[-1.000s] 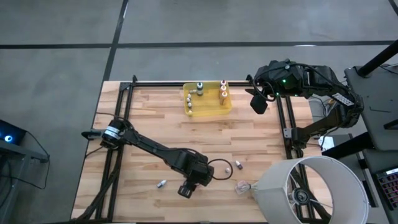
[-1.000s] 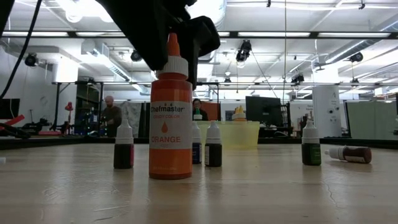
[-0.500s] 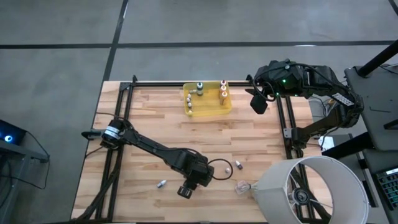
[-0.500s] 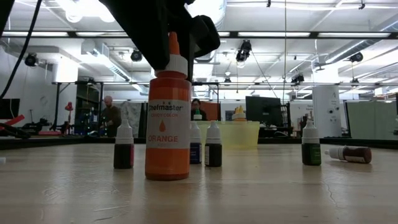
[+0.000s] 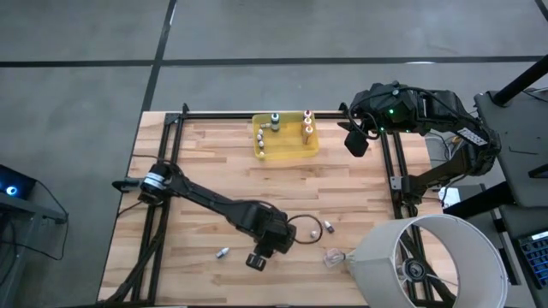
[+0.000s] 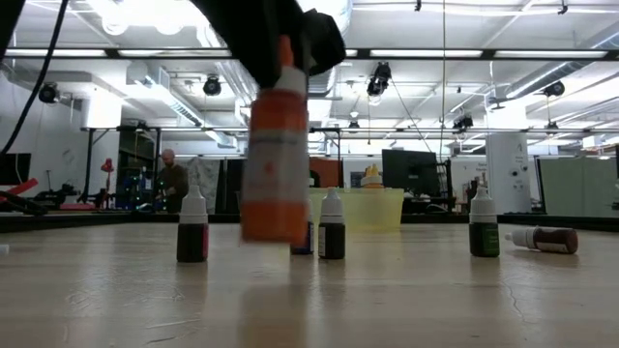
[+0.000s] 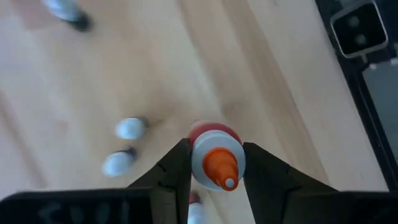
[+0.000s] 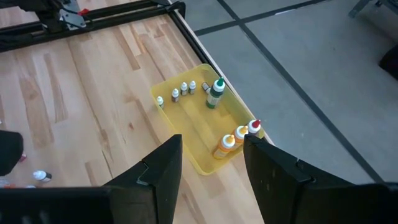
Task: Pick & Place food coloring
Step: Put the large orange food coloring bottle into the yellow bin
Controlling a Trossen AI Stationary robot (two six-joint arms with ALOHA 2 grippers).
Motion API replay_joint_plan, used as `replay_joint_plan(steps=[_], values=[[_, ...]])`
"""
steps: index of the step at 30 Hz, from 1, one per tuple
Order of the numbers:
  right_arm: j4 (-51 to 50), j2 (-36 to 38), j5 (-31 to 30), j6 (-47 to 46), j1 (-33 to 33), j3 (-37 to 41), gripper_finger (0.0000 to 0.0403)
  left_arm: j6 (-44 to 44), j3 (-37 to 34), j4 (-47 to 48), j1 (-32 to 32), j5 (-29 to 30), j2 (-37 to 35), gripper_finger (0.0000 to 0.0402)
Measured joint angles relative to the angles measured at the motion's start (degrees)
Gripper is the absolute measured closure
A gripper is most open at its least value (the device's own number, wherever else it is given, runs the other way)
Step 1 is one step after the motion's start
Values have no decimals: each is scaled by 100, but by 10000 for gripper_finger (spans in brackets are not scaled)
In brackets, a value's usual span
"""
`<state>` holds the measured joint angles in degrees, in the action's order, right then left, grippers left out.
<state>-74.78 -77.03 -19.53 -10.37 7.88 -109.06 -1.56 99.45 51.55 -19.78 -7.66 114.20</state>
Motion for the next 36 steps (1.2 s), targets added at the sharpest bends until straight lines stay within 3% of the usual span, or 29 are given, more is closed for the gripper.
replay_joint_plan(steps=[19,36], values=[[0,0,-2,-319,1,0,239,-1402,1378,1706,1605,417,-107,305],[2,0,-4,-622,2,0,239,-2264,2584,2450,2900,437,-110,305]])
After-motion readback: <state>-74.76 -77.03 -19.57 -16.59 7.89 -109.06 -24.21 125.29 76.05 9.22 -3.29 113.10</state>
